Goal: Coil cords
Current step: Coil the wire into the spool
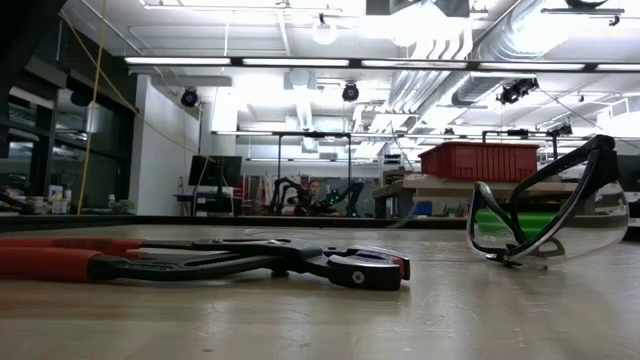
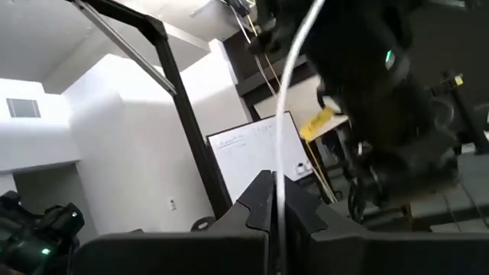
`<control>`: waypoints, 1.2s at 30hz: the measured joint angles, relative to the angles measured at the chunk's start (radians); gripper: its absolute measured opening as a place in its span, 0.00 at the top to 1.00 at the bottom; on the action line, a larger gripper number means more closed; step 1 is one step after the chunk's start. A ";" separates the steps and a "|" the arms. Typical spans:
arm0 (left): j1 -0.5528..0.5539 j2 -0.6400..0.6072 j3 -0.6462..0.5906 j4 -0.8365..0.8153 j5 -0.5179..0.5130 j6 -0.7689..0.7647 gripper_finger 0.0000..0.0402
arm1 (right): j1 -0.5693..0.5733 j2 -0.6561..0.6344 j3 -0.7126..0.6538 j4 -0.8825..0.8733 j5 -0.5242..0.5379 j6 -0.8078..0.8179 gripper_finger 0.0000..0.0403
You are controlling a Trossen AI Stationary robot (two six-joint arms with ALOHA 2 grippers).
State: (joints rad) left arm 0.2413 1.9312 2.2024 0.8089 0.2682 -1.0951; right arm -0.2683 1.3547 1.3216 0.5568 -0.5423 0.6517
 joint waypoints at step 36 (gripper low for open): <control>0.258 -0.328 0.014 -1.216 -0.011 0.873 1.00 | 0.038 -0.132 0.000 -0.149 -0.012 -0.027 1.00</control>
State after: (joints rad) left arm 0.4995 1.6032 2.2166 -0.4066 0.2572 -0.2221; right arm -0.2298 1.2225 1.3212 0.4076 -0.5541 0.6250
